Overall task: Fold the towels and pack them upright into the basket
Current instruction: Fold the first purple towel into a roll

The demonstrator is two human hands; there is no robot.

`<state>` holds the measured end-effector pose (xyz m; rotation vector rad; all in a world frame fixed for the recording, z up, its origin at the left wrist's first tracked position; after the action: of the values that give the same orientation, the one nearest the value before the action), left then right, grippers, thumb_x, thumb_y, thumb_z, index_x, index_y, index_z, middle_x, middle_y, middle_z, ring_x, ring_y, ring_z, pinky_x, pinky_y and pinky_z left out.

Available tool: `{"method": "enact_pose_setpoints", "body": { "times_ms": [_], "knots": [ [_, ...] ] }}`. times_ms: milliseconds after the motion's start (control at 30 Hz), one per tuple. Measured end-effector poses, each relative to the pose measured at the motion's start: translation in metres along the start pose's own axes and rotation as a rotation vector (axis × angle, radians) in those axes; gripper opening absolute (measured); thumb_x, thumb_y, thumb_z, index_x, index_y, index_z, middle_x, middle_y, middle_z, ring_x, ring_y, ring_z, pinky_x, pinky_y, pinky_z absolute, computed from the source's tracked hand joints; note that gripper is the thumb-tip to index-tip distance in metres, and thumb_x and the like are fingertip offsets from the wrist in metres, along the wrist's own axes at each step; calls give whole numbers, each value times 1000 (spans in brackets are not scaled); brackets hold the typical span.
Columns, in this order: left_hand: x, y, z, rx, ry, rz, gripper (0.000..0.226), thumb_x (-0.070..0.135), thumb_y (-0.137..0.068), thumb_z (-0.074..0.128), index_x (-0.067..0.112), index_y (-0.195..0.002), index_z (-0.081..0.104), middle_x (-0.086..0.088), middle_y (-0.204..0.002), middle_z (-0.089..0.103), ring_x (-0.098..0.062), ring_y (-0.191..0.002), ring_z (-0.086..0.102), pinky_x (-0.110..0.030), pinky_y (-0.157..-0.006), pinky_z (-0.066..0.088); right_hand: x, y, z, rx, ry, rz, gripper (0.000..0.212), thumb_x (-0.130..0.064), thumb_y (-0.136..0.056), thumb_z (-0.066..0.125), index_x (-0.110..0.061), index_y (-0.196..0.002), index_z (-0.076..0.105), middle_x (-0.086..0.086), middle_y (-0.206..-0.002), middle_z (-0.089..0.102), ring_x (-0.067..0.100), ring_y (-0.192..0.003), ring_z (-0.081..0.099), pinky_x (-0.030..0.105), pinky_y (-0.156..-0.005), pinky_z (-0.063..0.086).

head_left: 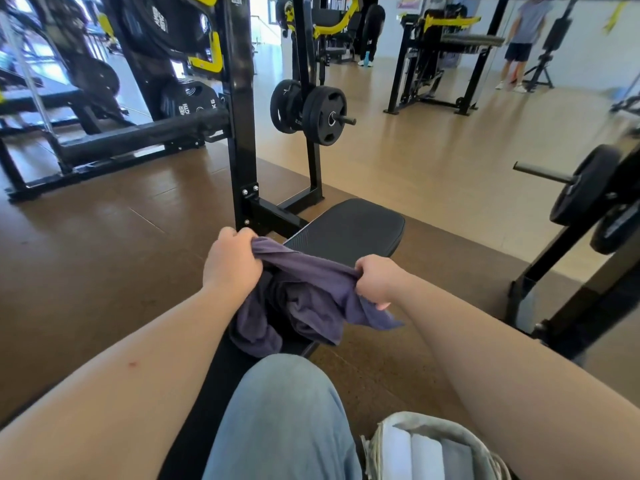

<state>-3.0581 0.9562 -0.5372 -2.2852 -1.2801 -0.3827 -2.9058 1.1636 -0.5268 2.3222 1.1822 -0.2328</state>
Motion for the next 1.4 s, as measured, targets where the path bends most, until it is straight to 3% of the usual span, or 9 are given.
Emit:
{"method": "enact_pose_setpoints", "body": {
  "times_ms": [100, 200, 433, 633, 767, 933, 1067, 1167, 1400],
  "knots": [
    [-1, 1, 0, -41, 149, -309, 30, 20, -98, 52, 12, -127, 58, -15, -115, 60, -32, -92, 54, -38, -77, 43, 4, -3, -4, 74, -399, 67, 13, 0, -87, 55, -12, -89, 56, 12, -90, 64, 31, -88, 68, 37, -67, 62],
    [7, -6, -3, -22, 329, -380, 32, 21, -99, 47, 13, -127, 60, -17, -120, 65, -34, -98, 57, -36, -80, 43, -2, -5, -6, 98, -680, 53, 17, -3, -92, 60, -9, -107, 56, 20, -113, 63, 36, -106, 67, 54, -83, 63],
    [52, -21, -33, 195, 813, -484, 30, 19, -101, 49, 23, -129, 59, -6, -113, 65, -26, -97, 62, -35, -81, 48, -23, 2, -25, 265, -1094, -84, 7, -17, -102, 57, -13, -108, 55, 11, -112, 63, 25, -100, 67, 50, -87, 63],
    [107, -19, -50, 126, 992, -307, 26, 10, -101, 46, 27, -113, 62, 0, -100, 66, -20, -92, 63, -32, -82, 52, -19, 30, -47, 261, -1088, -315, 28, -14, -92, 76, -23, -114, 61, 7, -119, 65, 25, -116, 66, 43, -99, 58],
    [158, 0, -51, 20, 892, -94, 41, -6, -97, 42, 19, -122, 63, 11, -87, 58, -4, -76, 56, -20, -68, 48, -15, 52, -57, 254, -885, -453, 75, -34, -77, 89, -30, -142, 52, -5, -131, 64, 12, -121, 63, 34, -101, 54],
    [205, 29, -30, -358, 811, 66, 29, 12, -92, 61, 16, -121, 63, -3, -105, 68, -20, -99, 64, -30, -88, 53, 15, 79, -68, 552, -617, -320, 36, -24, -82, 76, -20, -117, 70, 3, -108, 76, 22, -100, 71, 49, -90, 58],
    [214, 57, -5, -557, 839, 124, 25, 17, -99, 61, 24, -124, 62, 5, -100, 68, -7, -88, 65, -17, -69, 52, 63, 103, -61, 590, -696, -262, 23, -17, -85, 69, -29, -105, 71, -4, -101, 77, 18, -97, 72, 43, -87, 59],
    [214, 73, 22, -620, 689, 173, 20, 29, -98, 65, 25, -117, 63, 3, -112, 71, -12, -103, 66, -32, -88, 55, 96, 114, -54, 652, -942, -111, 14, -14, -92, 69, -28, -94, 66, -2, -94, 74, 20, -94, 71, 43, -88, 59],
    [237, 108, 70, -741, 599, 137, 19, 33, -104, 55, 19, -101, 67, -10, -89, 71, -20, -70, 59, -33, -65, 49, 164, 135, -44, 709, -1168, 133, 11, -25, -97, 69, -27, -108, 66, 1, -106, 74, 24, -103, 69, 47, -94, 59]
  ]
}}
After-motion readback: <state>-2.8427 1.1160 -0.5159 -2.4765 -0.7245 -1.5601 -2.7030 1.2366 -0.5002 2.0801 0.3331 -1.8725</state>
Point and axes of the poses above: each hand's wrist, its own y-axis away from the middle knuckle, its own z-axis out of the palm, x = y × z, the point moved 1 cm from there along -y, towards the middle knuckle
